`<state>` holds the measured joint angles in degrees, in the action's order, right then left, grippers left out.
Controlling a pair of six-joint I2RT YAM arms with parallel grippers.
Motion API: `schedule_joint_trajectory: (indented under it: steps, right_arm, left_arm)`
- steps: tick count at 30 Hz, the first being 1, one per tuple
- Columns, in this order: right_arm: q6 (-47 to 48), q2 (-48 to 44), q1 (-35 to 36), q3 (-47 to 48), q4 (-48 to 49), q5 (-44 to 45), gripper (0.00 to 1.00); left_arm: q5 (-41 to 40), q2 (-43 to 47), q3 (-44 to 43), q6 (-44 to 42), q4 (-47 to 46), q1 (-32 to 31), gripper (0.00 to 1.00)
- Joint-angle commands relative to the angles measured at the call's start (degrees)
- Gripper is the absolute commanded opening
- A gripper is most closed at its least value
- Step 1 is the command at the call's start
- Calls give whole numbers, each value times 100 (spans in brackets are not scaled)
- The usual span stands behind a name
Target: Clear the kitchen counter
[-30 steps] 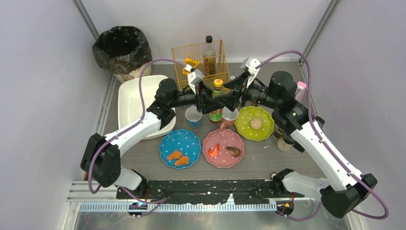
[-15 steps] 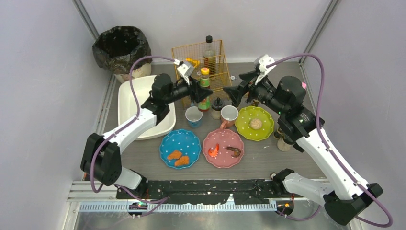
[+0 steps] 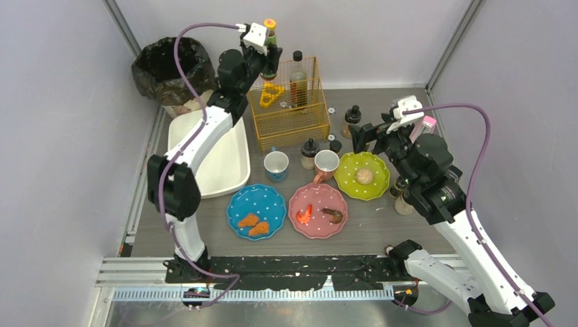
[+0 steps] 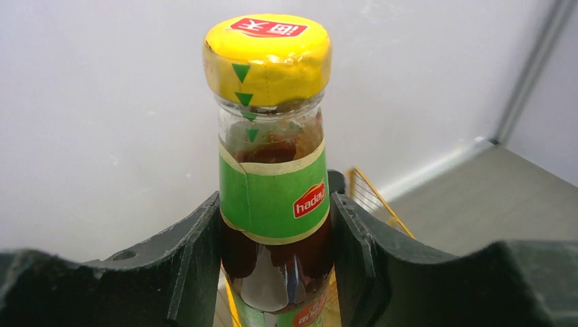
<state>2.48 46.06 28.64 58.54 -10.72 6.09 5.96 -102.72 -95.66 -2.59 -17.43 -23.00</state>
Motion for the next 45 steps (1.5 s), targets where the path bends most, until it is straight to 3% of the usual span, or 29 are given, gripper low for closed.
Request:
schedule_joint_trajectory:
  steps: [1,6,11,24,27,36,45]
  right_arm:
    - [36,-194,-60,-228,207,468,100]
    - [-103,-207,-63,-417,262,426,100]
    - [-150,-253,-60,-620,263,504,100]
    - [36,13,-63,-642,277,763,100]
    - [10,26,-69,-684,330,720,100]
    - [-54,58,-69,-755,387,642,100]
    - [-80,-25,-69,-827,389,622,100]
  left_arm:
    - [-439,-848,-1314,-254,-885,97,0]
    - [-439,-1811,-2346,-107,-1062,163,0]
    - [-374,-2204,-2464,205,-1120,200,0]
    - [-200,-1950,-838,953,-2257,165,0]
    - [-336,-1884,-605,929,-2414,173,8]
    - [-475,-1938,-538,939,-2139,182,19]
    - [-486,-2017,-676,804,-1175,182,37]
